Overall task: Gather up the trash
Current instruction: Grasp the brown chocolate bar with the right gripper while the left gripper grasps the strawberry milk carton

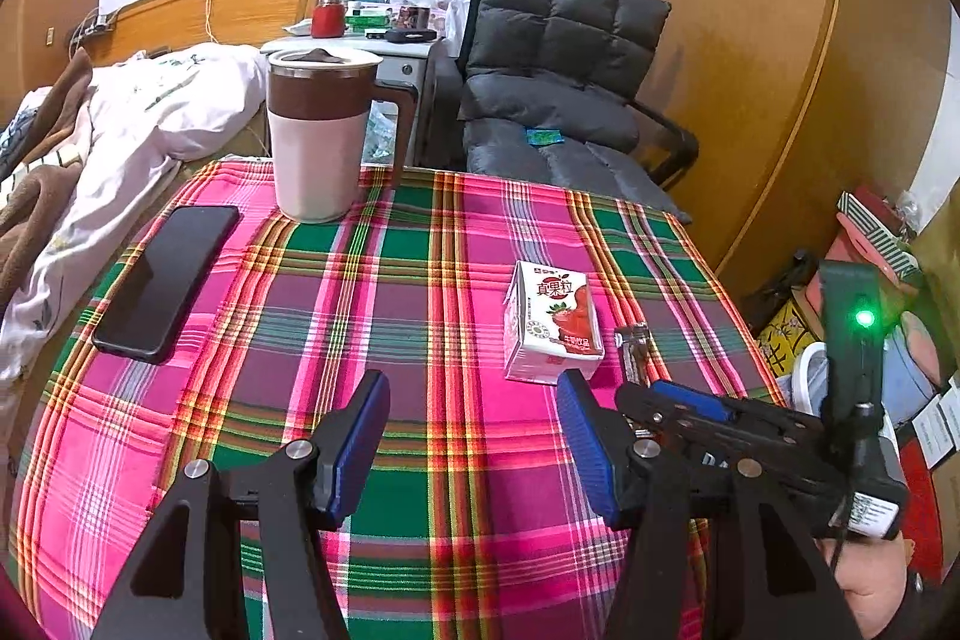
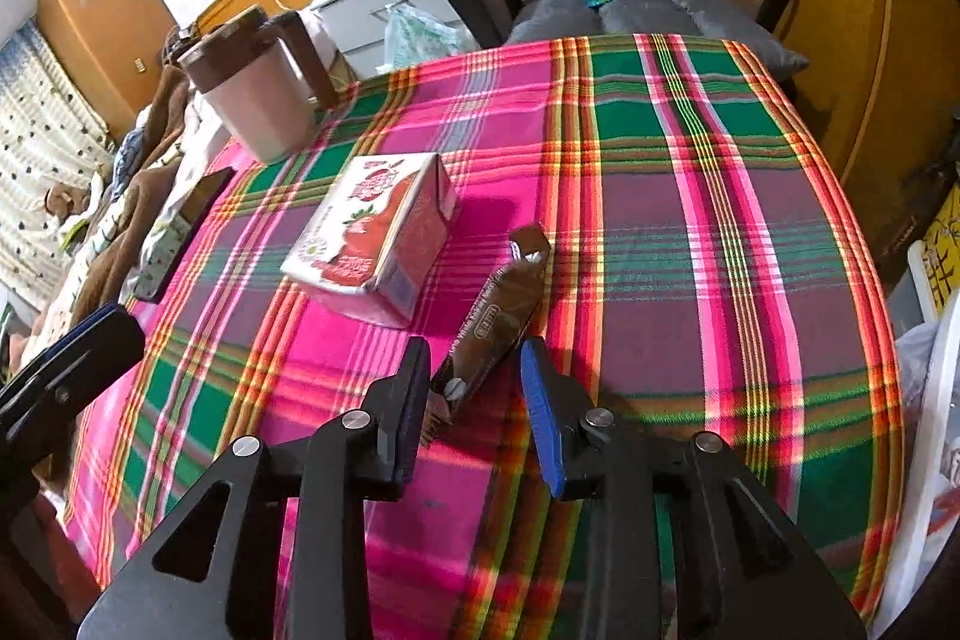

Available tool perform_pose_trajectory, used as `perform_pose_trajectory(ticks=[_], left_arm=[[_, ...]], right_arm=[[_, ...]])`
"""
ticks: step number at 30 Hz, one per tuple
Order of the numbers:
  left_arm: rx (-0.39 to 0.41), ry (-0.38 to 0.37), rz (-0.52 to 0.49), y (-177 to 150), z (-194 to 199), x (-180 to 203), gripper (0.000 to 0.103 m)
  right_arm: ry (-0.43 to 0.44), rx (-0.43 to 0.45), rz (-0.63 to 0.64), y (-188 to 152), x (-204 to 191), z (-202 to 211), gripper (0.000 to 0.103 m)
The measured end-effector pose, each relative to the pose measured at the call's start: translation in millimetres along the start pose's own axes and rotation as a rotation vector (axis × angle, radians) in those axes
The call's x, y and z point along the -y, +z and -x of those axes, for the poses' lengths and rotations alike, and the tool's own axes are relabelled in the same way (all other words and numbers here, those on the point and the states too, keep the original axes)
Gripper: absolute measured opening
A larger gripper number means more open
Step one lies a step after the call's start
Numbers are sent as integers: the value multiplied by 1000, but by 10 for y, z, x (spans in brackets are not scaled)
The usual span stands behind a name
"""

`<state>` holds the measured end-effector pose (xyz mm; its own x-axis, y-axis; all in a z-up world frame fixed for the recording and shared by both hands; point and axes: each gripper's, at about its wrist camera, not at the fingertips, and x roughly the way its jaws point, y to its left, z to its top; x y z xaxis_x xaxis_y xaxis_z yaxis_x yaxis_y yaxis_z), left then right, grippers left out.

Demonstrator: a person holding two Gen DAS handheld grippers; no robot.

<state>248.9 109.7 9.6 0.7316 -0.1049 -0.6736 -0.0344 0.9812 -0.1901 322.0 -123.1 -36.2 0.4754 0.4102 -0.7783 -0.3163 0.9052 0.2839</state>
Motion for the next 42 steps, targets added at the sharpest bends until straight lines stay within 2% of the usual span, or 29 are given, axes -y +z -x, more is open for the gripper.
perform_pose_trajectory(ticks=[1,3,7,9,12,20,27,28,29,30,36,42], left_arm=[[-2,-2,-2,2,-10,9,57],[-7,-8,-9,13,-37,33,57],[-17,-31,-26,45,-143,159,58],[-19,-44,-31,61,-197,212,64],[-28,-56,-48,97,-330,323,67],[-87,-5,-124,124,-801,567,68],[-116,33,-118,133,-1052,547,67],[-111,32,-118,132,-1058,543,65],[-109,35,-121,136,-1056,549,57],[-109,39,-125,133,-1053,555,55],[-81,24,-119,90,-876,594,55],[-52,-3,-107,-8,-513,691,55]], right_arm=[[-12,1,7,-1,6,2,34],[-38,2,15,-14,45,24,18],[-45,7,0,-32,187,116,18],[-41,14,-11,-46,257,179,18],[-38,31,-18,-70,341,280,18],[-25,54,-32,-100,465,394,17],[-24,64,-33,-97,520,422,17],[-25,67,-33,-97,528,433,17],[-26,71,-33,-94,531,443,17],[-27,74,-31,-98,547,461,17],[-35,95,-18,-135,546,577,17],[-45,118,-9,-228,541,759,17]])
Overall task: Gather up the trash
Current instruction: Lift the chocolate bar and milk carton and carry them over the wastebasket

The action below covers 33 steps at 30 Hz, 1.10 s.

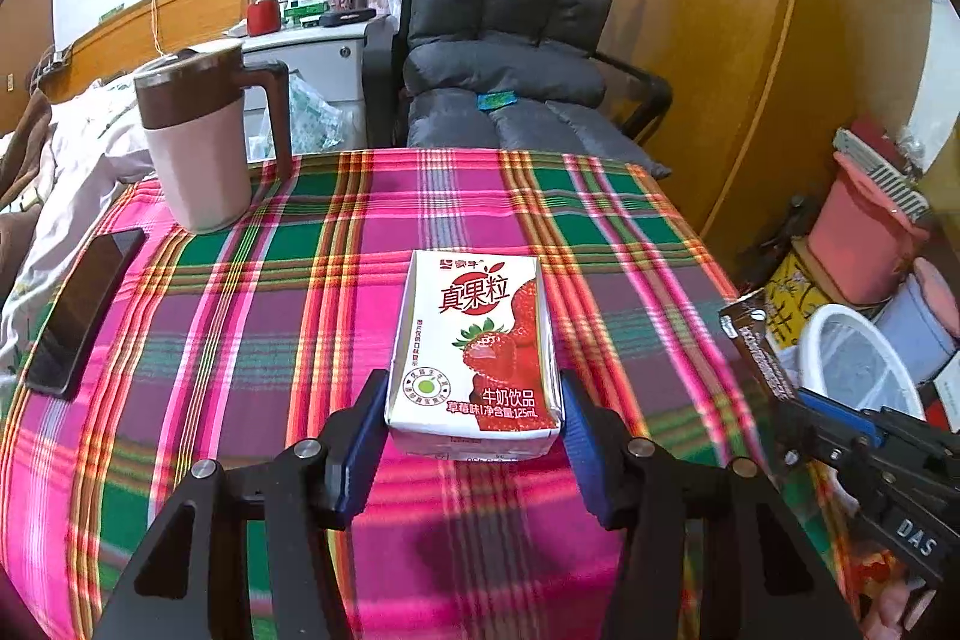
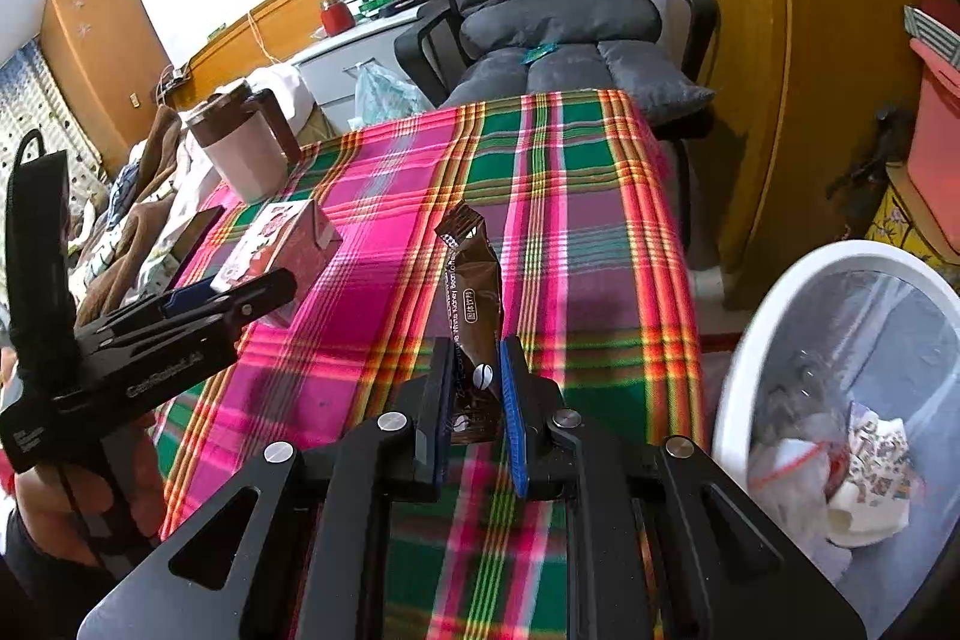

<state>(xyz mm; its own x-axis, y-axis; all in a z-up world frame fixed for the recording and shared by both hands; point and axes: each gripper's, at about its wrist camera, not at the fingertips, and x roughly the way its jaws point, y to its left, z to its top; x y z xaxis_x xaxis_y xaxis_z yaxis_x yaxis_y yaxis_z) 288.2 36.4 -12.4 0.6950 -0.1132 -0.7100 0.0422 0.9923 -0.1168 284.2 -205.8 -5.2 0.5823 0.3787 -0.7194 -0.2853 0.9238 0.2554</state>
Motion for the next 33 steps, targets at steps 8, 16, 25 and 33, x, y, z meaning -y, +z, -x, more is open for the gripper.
perform_pose_trajectory(ticks=[8,16,25,33], left_arm=[[14,-32,-8,-218,424,210,55],[19,-80,-31,-466,770,452,55],[11,-126,-56,-691,998,700,55],[3,-157,-96,-732,1037,963,55]], right_arm=[[-16,34,16,-141,-50,306,17],[-40,60,25,-274,-59,555,17],[-60,87,11,-404,19,744,17],[-75,99,-13,-506,122,844,18]])
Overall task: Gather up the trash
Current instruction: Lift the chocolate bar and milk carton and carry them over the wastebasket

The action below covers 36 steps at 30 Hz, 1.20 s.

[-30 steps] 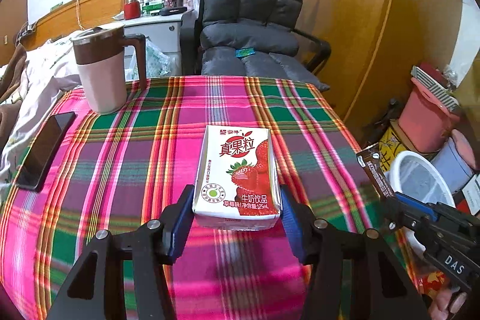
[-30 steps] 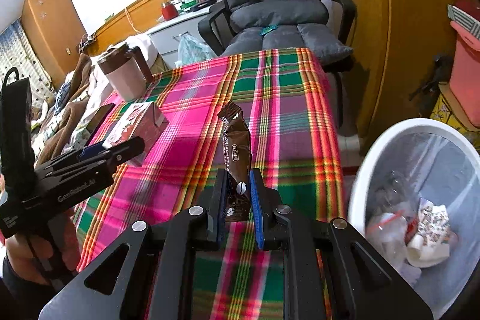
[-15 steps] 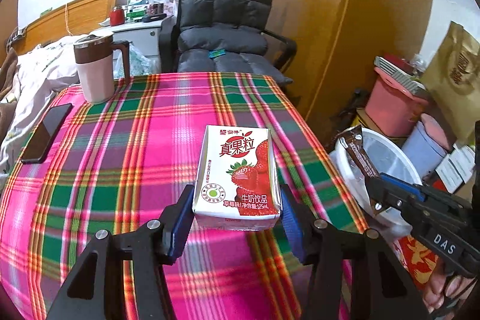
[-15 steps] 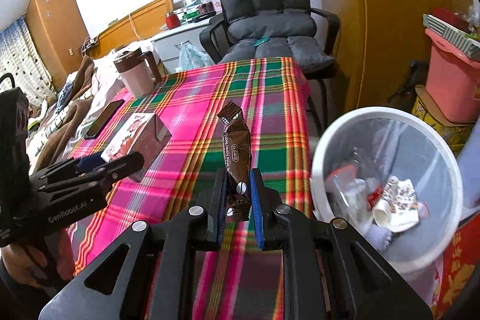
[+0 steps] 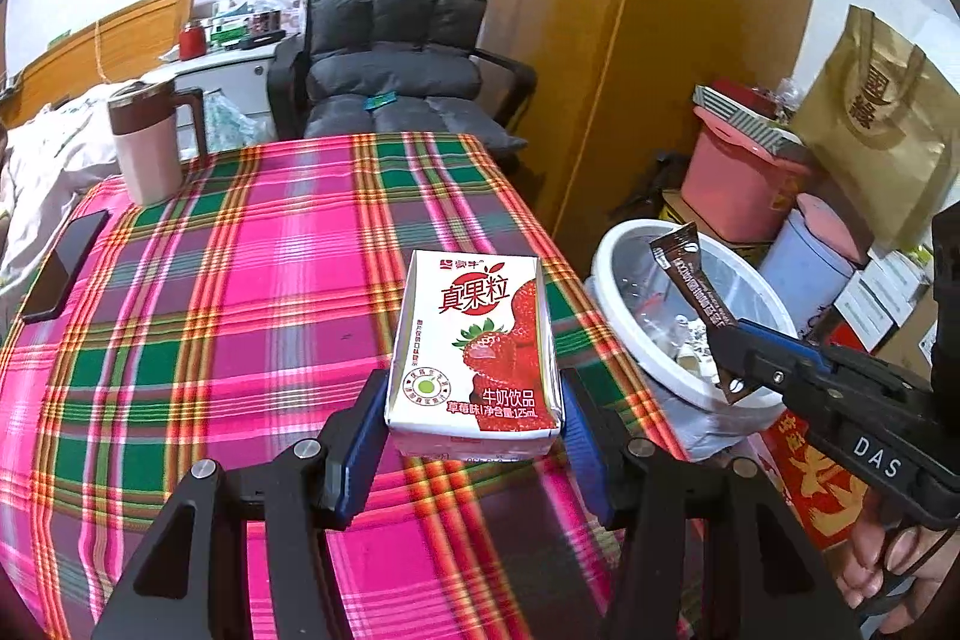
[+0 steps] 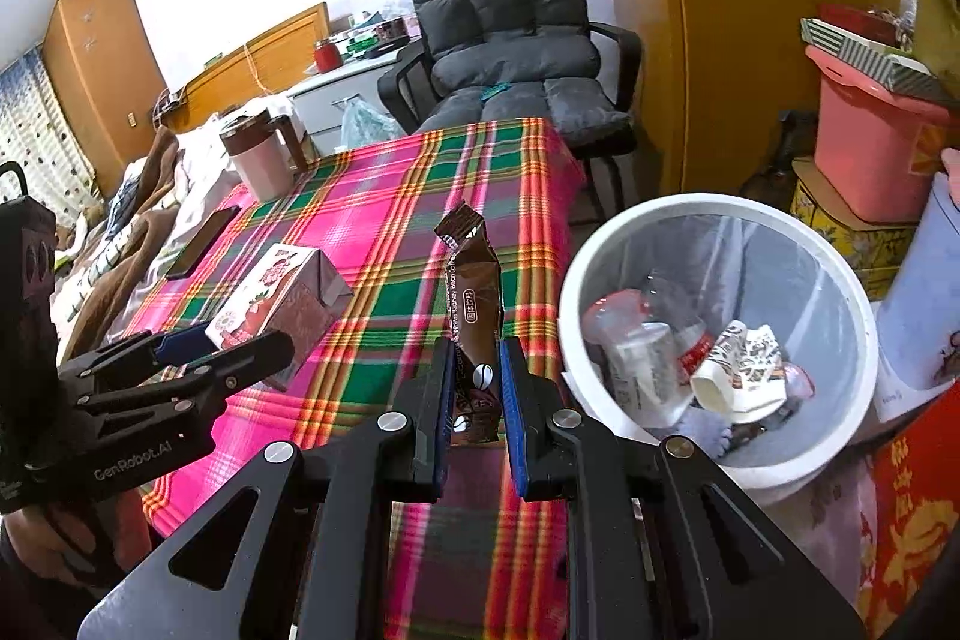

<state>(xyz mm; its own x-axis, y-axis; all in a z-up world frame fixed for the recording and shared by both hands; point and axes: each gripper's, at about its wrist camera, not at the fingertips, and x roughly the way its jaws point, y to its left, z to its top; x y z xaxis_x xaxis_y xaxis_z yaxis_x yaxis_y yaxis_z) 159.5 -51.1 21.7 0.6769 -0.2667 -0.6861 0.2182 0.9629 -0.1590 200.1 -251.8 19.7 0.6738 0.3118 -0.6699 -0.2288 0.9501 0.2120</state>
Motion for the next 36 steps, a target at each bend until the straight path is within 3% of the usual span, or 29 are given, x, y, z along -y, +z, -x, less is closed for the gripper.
perform_pose_trajectory(ticks=[36], left_arm=[[-80,-199,-203,416,-1006,1336,55]], right_arm=[[-190,-21,-165,-91,1131,83,18]])
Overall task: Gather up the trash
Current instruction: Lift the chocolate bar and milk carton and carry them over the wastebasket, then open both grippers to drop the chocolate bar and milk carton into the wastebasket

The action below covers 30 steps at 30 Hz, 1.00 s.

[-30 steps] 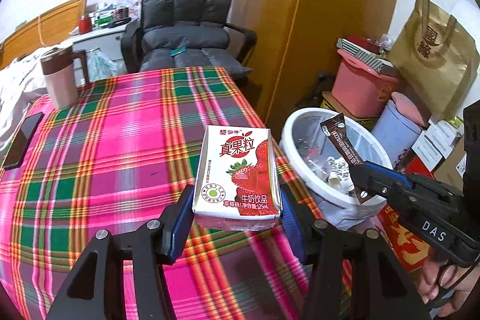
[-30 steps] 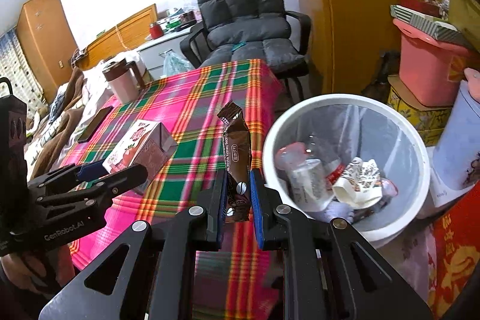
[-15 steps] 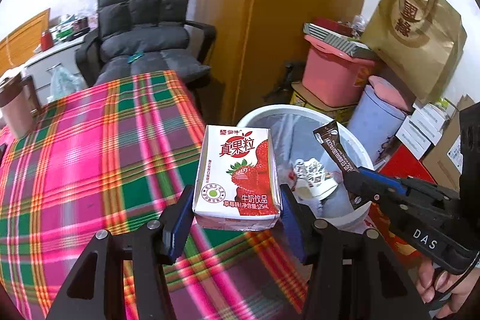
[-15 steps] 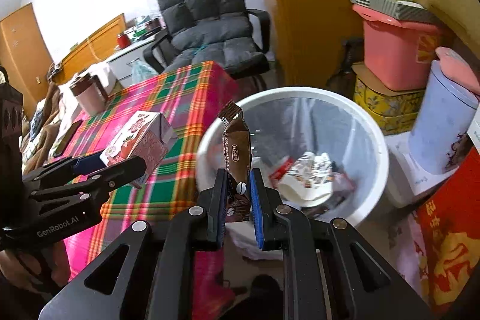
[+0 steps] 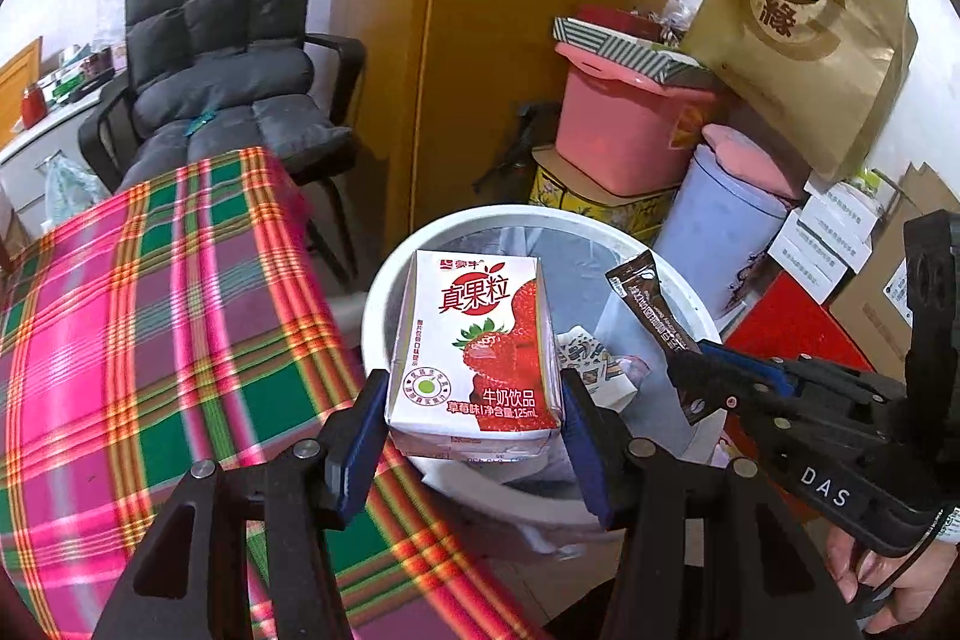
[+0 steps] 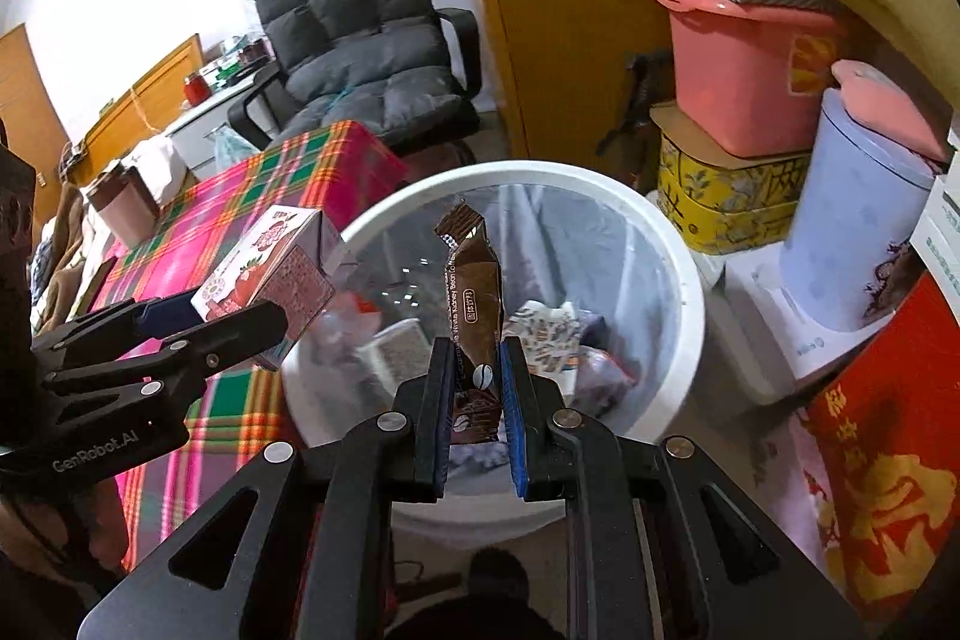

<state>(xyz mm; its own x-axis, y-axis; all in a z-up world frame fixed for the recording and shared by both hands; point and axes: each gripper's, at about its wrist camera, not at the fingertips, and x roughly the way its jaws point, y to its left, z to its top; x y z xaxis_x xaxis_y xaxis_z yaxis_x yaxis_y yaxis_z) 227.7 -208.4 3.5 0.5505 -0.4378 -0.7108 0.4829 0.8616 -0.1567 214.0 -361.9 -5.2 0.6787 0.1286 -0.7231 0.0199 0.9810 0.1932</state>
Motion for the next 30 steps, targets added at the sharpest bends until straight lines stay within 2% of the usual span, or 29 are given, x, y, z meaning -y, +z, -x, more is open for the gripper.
perform_pose_trajectory(ticks=[14,16,18,30], left_arm=[[-18,-34,2,117,-319,61,55],[-5,-41,3,123,-298,60,57],[4,-43,1,131,-271,65,60],[32,-3,18,8,57,7,60]], right_arm=[[-23,-57,-12,58,144,-241,19],[-22,-48,-13,57,143,-225,23],[-16,-38,-11,53,134,-200,32],[-6,11,5,-9,17,86,32]])
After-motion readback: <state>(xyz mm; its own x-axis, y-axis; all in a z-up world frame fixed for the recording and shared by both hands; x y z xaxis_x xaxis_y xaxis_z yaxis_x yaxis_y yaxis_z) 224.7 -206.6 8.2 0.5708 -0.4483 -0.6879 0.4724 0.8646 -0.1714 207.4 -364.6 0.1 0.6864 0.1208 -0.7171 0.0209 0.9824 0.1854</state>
